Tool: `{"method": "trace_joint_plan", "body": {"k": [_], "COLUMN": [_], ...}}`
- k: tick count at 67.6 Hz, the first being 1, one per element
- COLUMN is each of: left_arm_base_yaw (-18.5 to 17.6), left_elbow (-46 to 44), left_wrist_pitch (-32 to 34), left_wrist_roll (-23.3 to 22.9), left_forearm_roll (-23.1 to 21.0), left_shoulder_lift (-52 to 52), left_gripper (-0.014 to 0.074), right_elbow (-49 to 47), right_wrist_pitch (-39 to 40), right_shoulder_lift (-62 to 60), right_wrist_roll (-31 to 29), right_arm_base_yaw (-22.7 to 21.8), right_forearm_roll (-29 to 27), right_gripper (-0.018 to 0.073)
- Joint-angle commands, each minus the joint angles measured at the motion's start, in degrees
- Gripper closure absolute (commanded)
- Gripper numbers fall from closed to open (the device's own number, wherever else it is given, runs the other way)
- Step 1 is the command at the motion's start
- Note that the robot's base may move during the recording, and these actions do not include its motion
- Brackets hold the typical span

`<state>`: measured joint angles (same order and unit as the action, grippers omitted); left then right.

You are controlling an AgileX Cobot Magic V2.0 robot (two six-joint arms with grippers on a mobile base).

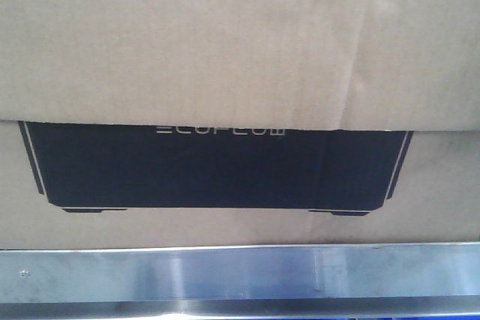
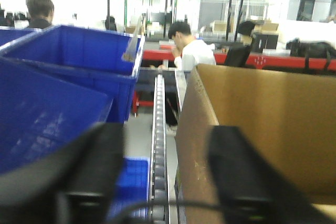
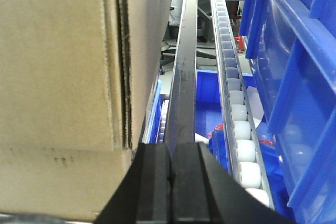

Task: Grab box from left shelf to table start
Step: 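Grip the side walls of the brown ECOFLOW box with both grippers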

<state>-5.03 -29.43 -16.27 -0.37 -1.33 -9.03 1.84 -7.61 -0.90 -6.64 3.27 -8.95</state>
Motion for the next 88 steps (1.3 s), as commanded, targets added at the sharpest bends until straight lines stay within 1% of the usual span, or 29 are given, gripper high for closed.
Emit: {"method": "trace_joint_plan", "body": {"k": [1,10,16,22,27,40,51,59,65,79,84,88], "left_arm_base_yaw": [-0.48,-0.48,-0.48,-0.48,-0.48,-0.48,-0.48,-0.48,-0.48,-0.52,-1.41,-3.03], "left_elbow": [-5.01,-12.38,-19.67,-25.84,-30.53,-39.4,-43.61,-44.58,-44.58,-44.58,-44.58,-44.58], "left_wrist_pitch": [1.05,-6.72,-13.68,-18.81,-23.17,-30.07,-35.27,-37.47,-37.6,-37.24,-37.24,-37.24], "left_wrist_roll": [-0.02,-0.02,-0.02,-0.02,-0.02,-0.02,-0.02,0.37,2.06,2.13,2.81,3.23], "left_forearm_roll": [0.04,-0.94,-4.3,-7.56,-9.38,-9.68,-10.66,-10.66,-10.66,-10.66,-10.66,-10.29], "left_shoulder_lift": [-4.25,-10.02,-15.82,-21.73,-27.01,-37.74,-44.62,-48.02,-49.89,-51.62,-51.93,-52.21], "left_gripper": [0.0147,0.0153,0.0153,0.0153,0.0153,0.0153,0.0153,0.0153,0.0153,0.0153,0.0153,0.0153], "right_elbow": [0.1,0.1,0.1,0.1,0.1,0.1,0.1,0.1,0.1,0.1,0.1,0.1], "right_wrist_pitch": [4.91,4.91,4.91,4.91,4.91,4.91,4.91,4.91,4.91,4.91,4.91,4.91], "right_shoulder_lift": [-0.27,-0.27,-0.27,-0.27,-0.27,-0.27,-0.27,-0.27,-0.27,-0.27,-0.27,-0.27], "right_wrist_roll": [-0.7,-0.7,-0.7,-0.7,-0.7,-0.7,-0.7,-0.7,-0.7,-0.7,-0.7,-0.7], "right_arm_base_yaw": [-0.03,-0.03,-0.03,-0.03,-0.03,-0.03,-0.03,-0.03,-0.03,-0.03,-0.03,-0.03], "right_forearm_roll": [-0.12,-0.12,-0.12,-0.12,-0.12,-0.12,-0.12,-0.12,-0.12,-0.12,-0.12,-0.12], "right_gripper": [0.0501,0.0501,0.0501,0.0501,0.0501,0.0501,0.0501,0.0501,0.0501,0.0501,0.0501,0.0501]}}
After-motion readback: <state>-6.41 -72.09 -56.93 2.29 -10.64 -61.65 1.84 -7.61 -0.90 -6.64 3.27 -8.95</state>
